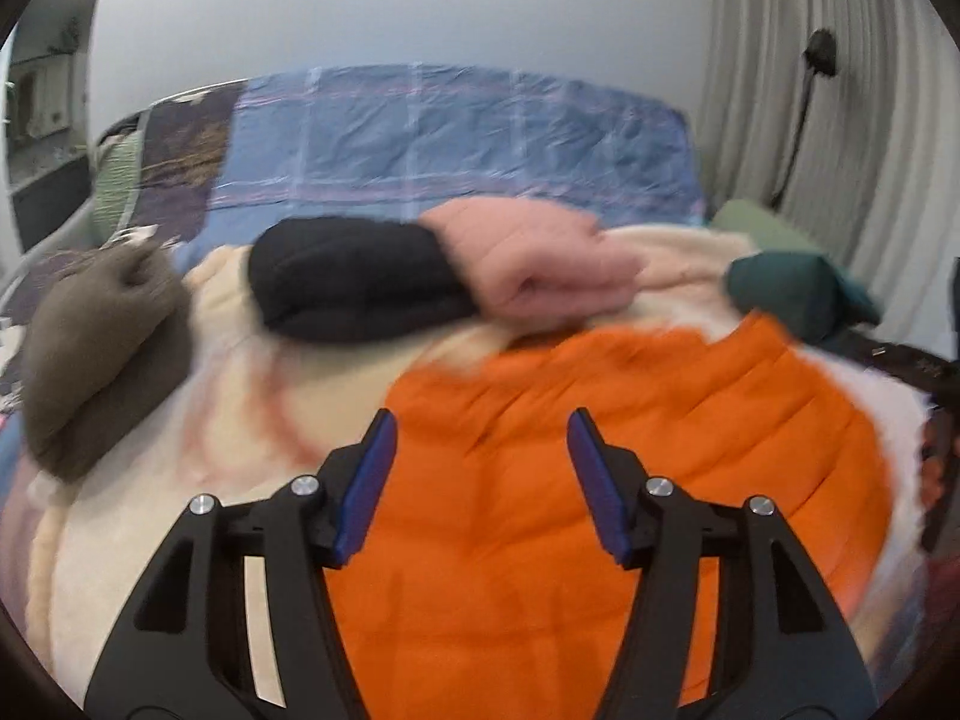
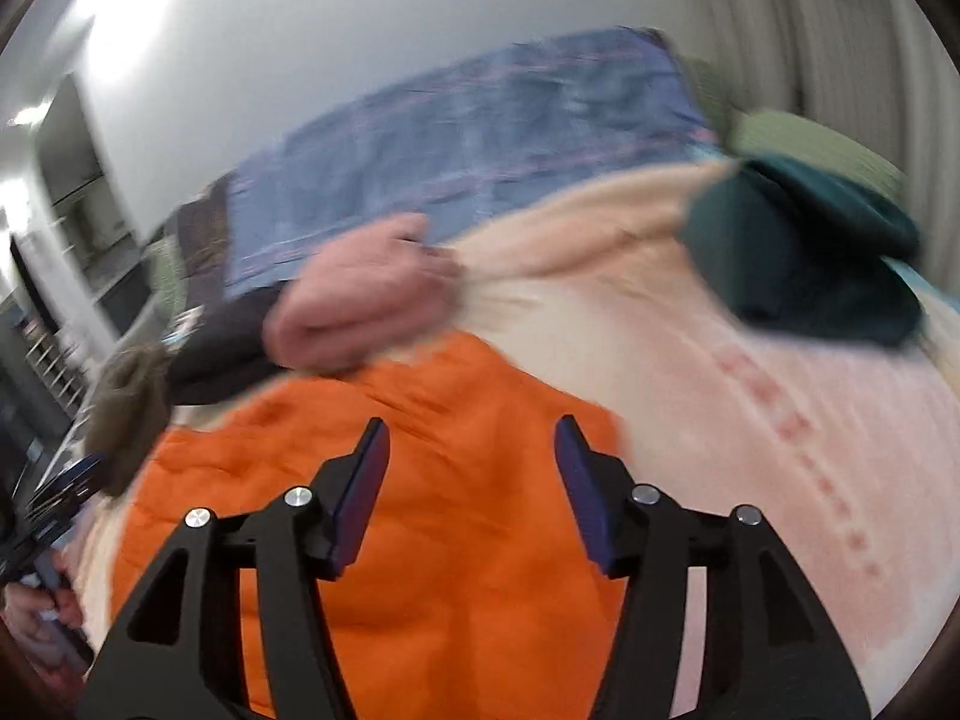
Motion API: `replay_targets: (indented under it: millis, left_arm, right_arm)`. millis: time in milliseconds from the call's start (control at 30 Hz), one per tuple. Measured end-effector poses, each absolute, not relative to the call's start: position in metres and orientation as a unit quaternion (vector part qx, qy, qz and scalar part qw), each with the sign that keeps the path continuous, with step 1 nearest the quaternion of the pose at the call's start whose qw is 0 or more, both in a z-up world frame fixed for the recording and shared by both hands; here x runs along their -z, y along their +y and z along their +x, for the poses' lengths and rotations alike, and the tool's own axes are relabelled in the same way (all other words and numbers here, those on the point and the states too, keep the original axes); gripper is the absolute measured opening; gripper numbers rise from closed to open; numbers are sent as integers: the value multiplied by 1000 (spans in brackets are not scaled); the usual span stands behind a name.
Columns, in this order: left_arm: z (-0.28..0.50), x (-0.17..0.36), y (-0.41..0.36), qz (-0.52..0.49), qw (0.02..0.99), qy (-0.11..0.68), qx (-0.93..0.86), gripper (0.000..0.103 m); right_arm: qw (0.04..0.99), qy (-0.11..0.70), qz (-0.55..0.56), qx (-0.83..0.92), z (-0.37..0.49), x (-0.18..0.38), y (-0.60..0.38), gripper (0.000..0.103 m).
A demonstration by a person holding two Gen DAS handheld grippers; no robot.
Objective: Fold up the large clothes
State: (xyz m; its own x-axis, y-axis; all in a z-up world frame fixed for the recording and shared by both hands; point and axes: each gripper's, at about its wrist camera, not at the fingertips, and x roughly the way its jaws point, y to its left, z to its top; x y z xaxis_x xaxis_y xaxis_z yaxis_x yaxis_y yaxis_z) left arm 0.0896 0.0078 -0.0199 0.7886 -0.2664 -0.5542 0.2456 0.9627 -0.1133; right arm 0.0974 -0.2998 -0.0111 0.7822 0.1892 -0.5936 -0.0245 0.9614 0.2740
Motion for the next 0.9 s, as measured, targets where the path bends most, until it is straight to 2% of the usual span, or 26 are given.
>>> replay_targets:
  millis: [133, 233, 300, 400, 900]
  left_arm:
    - [124, 22, -31, -12, 938, 307, 159, 60]
    - [150, 56, -56, 45, 931, 341, 118, 62]
    - [165, 94, -57, 78, 924, 364, 84, 68]
    - [175, 104, -37, 12, 920, 376, 106, 68]
    - [183, 125, -34, -5, 911, 395, 117, 70]
  right_arm:
    - [935, 339, 68, -83, 144, 16, -256, 65]
    - [922, 383, 25, -47, 178, 57, -244, 73]
    - [911, 408, 48, -41, 194, 101, -253, 76]
    - [910, 403, 81, -51, 195, 107, -259, 77]
    - [911, 403, 71, -56, 199, 128, -256, 78]
